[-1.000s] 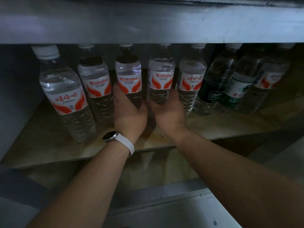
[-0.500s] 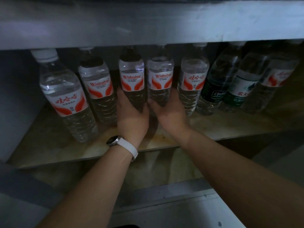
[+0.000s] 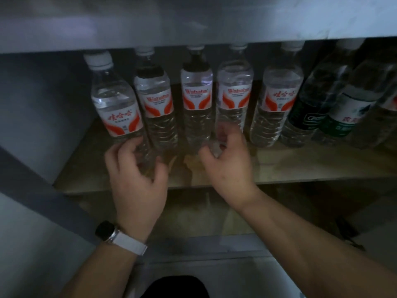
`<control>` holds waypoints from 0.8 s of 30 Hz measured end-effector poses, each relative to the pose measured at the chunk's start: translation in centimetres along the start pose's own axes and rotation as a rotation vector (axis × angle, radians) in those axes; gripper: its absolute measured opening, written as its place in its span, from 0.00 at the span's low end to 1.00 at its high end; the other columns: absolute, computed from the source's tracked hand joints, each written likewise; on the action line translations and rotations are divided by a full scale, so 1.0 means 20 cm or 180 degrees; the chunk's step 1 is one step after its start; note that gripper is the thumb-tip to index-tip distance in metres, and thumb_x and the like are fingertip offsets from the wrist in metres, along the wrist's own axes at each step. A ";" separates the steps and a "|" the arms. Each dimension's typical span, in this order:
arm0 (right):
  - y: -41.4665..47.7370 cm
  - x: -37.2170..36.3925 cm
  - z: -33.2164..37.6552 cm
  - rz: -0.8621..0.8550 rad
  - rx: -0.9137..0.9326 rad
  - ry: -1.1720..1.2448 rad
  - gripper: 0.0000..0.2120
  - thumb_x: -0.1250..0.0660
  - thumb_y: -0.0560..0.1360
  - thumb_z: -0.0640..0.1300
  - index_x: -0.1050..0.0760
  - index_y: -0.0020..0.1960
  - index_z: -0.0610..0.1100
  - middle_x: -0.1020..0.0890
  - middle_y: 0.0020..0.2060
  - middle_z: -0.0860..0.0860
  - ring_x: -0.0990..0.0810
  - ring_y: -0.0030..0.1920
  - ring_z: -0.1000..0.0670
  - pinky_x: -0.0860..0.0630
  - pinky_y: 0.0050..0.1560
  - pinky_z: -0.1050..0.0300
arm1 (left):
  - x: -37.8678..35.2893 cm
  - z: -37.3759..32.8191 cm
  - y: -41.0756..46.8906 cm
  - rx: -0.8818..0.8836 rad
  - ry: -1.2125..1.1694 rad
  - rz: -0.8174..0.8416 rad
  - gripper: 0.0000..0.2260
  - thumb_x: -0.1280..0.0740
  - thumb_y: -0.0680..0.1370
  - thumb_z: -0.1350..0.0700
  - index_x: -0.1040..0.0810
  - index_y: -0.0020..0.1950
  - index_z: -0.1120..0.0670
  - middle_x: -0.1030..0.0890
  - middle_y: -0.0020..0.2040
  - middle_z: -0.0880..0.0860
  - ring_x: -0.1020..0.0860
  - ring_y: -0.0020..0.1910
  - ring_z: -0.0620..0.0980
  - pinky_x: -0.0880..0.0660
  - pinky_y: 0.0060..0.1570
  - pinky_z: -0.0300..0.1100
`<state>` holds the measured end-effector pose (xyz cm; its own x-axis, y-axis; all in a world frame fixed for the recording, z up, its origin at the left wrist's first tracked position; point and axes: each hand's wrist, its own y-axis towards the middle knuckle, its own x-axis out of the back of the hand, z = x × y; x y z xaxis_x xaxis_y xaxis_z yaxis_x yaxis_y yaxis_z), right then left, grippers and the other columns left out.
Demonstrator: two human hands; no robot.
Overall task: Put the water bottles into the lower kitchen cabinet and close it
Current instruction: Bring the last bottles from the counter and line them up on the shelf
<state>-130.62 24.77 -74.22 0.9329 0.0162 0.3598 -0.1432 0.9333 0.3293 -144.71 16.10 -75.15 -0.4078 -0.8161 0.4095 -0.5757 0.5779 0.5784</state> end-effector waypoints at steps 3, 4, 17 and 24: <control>0.02 -0.09 0.05 0.0369 0.0081 0.0043 0.24 0.28 0.74 0.50 0.34 0.66 0.60 0.27 0.58 0.64 0.28 0.56 0.67 0.33 0.54 0.73 | 0.05 0.04 0.03 0.0225 0.0091 -0.0240 0.30 0.24 0.70 0.60 0.30 0.70 0.61 0.31 0.64 0.61 0.34 0.54 0.34 0.36 0.54 0.22; 0.02 -0.11 0.07 0.0468 0.0124 0.0009 0.25 0.28 0.74 0.50 0.34 0.67 0.60 0.27 0.59 0.64 0.28 0.58 0.66 0.32 0.57 0.70 | 0.06 0.05 0.04 0.0321 0.0084 -0.0274 0.33 0.23 0.70 0.58 0.32 0.72 0.60 0.32 0.66 0.59 0.34 0.57 0.38 0.34 0.57 0.29; 0.16 -0.42 0.20 0.0403 0.0377 -0.0362 0.35 0.27 0.72 0.55 0.40 0.74 0.54 0.26 0.66 0.55 0.26 0.65 0.53 0.25 0.64 0.49 | 0.05 0.14 0.27 0.0883 -0.0041 0.0264 0.35 0.24 0.70 0.41 0.34 0.72 0.45 0.24 0.64 0.47 0.28 0.53 0.42 0.31 0.47 0.44; 0.19 -0.52 0.18 0.0253 -0.0054 -0.0334 0.33 0.27 0.71 0.57 0.38 0.71 0.52 0.23 0.60 0.54 0.22 0.60 0.51 0.24 0.59 0.49 | 0.07 0.17 0.37 0.1079 -0.0103 0.0314 0.29 0.25 0.73 0.46 0.32 0.70 0.44 0.22 0.63 0.46 0.21 0.61 0.52 0.31 0.51 0.43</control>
<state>-142.16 26.85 -73.53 0.8790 0.0535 0.4739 -0.2088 0.9366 0.2815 -151.93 19.23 -72.80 -0.4923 -0.7591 0.4260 -0.7328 0.6255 0.2679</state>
